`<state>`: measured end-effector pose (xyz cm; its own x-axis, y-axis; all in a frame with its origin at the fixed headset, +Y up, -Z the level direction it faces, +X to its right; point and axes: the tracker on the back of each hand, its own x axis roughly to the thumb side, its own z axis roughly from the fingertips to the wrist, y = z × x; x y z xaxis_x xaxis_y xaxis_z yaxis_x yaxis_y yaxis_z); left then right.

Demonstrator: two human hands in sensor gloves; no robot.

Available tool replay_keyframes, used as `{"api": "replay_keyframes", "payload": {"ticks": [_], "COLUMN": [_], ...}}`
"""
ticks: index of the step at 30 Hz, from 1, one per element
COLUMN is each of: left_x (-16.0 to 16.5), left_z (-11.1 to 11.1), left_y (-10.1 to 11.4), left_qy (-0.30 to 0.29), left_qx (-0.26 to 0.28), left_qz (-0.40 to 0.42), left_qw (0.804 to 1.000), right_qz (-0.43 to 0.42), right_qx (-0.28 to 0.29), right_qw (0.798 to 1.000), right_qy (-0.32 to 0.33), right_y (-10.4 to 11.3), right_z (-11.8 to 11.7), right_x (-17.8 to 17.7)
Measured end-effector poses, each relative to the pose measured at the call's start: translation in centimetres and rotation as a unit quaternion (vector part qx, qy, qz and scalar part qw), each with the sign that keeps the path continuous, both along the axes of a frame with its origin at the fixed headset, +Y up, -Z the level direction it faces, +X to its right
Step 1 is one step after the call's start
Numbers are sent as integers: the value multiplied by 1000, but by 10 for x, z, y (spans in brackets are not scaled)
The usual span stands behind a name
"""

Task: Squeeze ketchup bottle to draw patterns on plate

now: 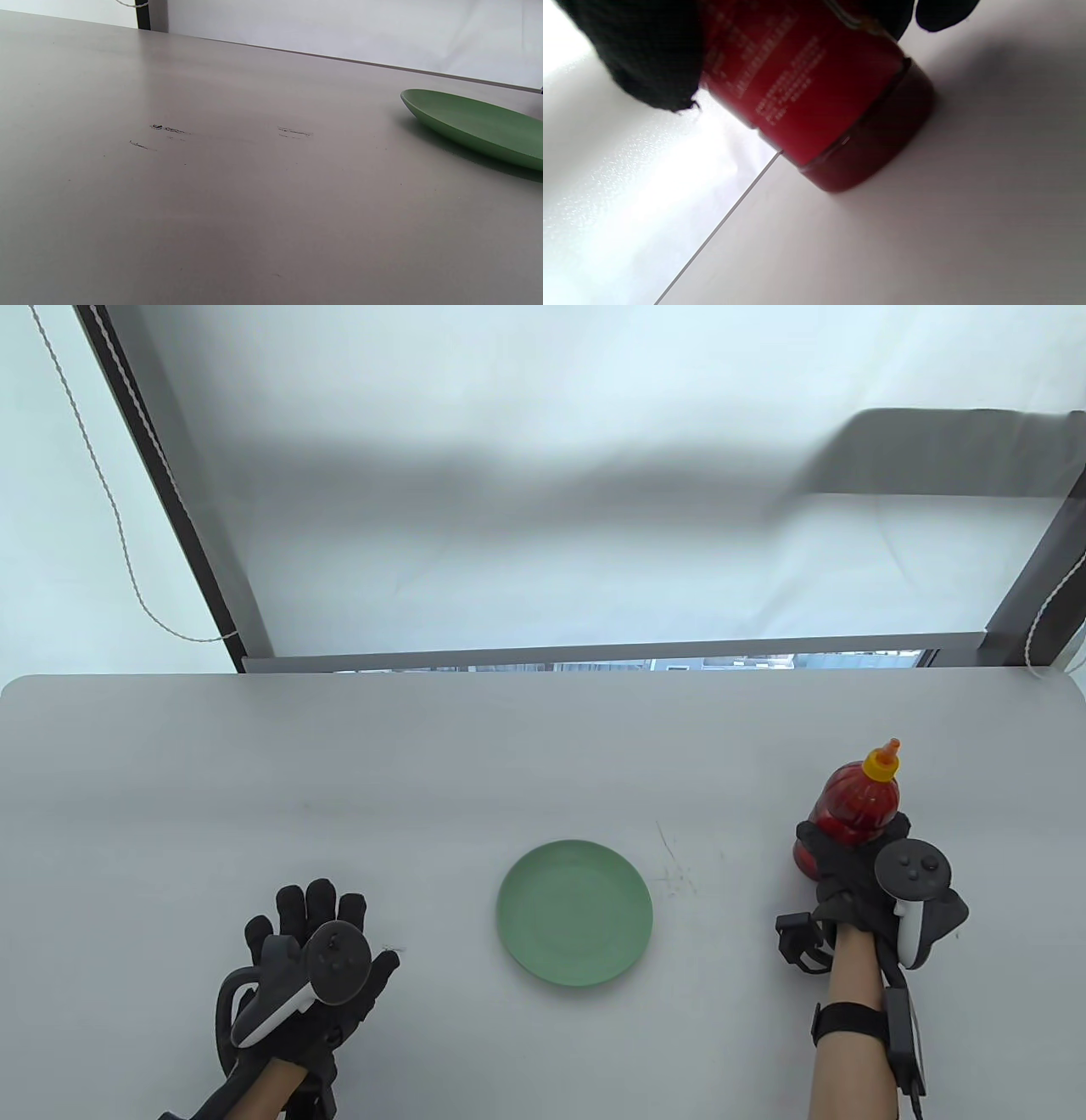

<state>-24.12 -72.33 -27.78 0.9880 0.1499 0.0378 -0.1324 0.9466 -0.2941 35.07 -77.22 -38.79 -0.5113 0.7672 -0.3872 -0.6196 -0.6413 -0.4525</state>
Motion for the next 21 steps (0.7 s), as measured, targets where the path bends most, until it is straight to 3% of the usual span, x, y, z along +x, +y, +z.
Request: {"api": "replay_keyframes", "payload": {"ticks": [3,11,16,21], "left_x": [-3,-2,-4,-4], "left_z": [-1,-2,-1,-1], "left_y": [0,3,3,4], "left_qy": [9,5,7,7], "left_qx": [3,10,9,13], "left_qz": [4,7,6,2], "left_qw": [1000,1000,1000,1000], "right_qz": [24,8,43,109], "right_qx": [3,51,69,78], "right_qw": [999,999,995,981], "right_qy": [-22,6,54,139], "right_y": [2,8,50,92], "right_z": [0,1,16,52], "right_x": [1,5,-3,-22]}}
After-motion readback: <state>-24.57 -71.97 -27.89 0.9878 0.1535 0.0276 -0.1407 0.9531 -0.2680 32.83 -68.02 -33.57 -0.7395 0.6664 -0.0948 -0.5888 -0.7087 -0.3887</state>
